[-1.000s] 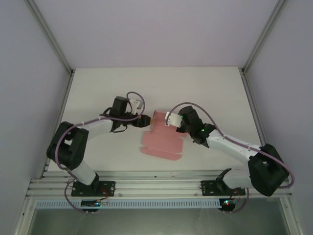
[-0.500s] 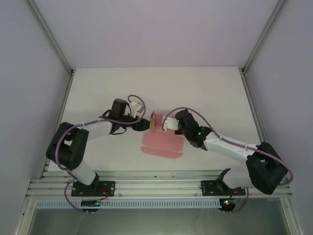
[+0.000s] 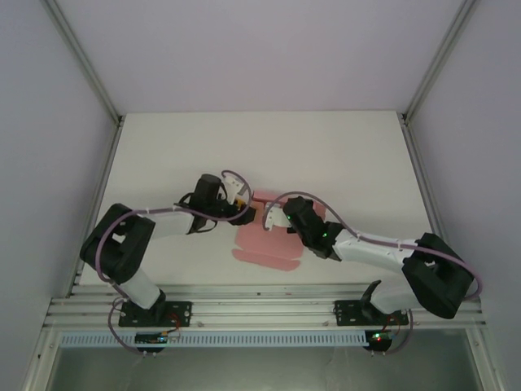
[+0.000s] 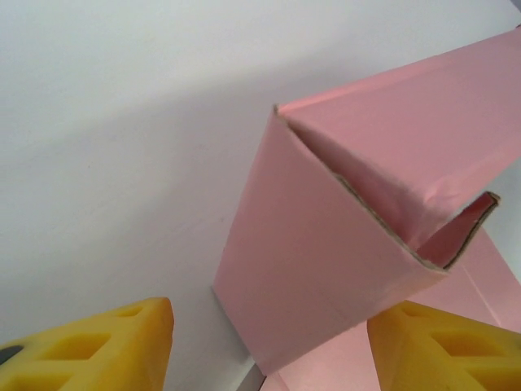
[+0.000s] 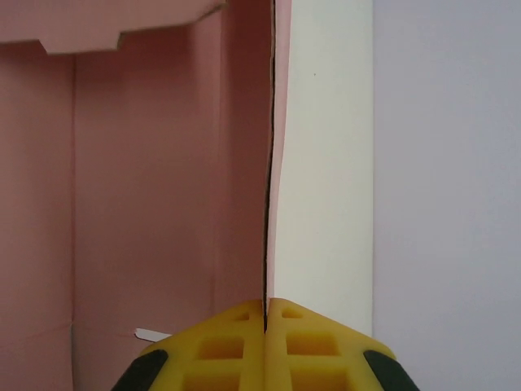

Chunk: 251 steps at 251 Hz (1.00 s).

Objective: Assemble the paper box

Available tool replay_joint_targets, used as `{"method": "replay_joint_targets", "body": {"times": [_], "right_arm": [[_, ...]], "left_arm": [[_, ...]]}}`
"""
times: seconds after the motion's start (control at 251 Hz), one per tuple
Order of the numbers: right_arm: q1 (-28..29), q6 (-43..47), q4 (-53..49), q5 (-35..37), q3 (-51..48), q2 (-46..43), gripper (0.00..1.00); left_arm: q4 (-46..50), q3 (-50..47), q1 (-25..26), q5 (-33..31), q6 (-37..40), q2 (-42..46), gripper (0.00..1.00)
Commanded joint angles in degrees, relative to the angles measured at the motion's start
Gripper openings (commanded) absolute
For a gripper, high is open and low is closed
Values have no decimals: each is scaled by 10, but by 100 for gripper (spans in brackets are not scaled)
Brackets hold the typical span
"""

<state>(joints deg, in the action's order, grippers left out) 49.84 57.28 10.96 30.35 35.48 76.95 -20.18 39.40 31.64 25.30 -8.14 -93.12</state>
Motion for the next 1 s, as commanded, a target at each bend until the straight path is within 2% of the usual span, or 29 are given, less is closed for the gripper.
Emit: {"method": "replay_joint_targets", "body": {"times": [0.0,0.16,0.239,0.339,0.375,0.439,0.499,0.511,0.531,0.599,0.631,0.91,0.998], "right_arm": [[13,-17,-22,-12,-13,7,0],[17,-33,-35,-15,-9,8,0],[18,-42,-41,-16,-8,8,0],[17,-53,-53,-21,-9,8,0],[18,-56,-56,-21,-9,9,0],[19,-63,-62,-21,-11,10,0],[20,-70,-65,-20,-10,12,0],[20,-72,-68,-20,-10,12,0],[19,-75,-70,-20,-8,13,0],[21,-90,-88,-23,-2,15,0],[20,-95,-97,-25,0,16,0],[17,-129,-130,-33,8,20,0],[15,-133,-131,-37,9,22,0]], "left_arm": [[-55,-21,17,-81,-10,-9,63],[-89,-20,25,-121,-32,-24,59],[-96,-18,30,-147,-38,-30,44],[-104,-16,36,-170,-40,-37,31],[-100,-13,40,-198,-45,-41,26],[-88,-3,49,-240,-42,-46,24],[-76,5,63,-297,-39,-53,13],[-72,7,66,-311,-39,-54,10],[-65,10,72,-343,-44,-56,14],[-54,13,91,-419,-42,-60,7],[-53,14,100,-460,-43,-64,0],[-44,7,127,-659,-106,-101,0],[-56,4,128,-639,-108,-108,0]]}}
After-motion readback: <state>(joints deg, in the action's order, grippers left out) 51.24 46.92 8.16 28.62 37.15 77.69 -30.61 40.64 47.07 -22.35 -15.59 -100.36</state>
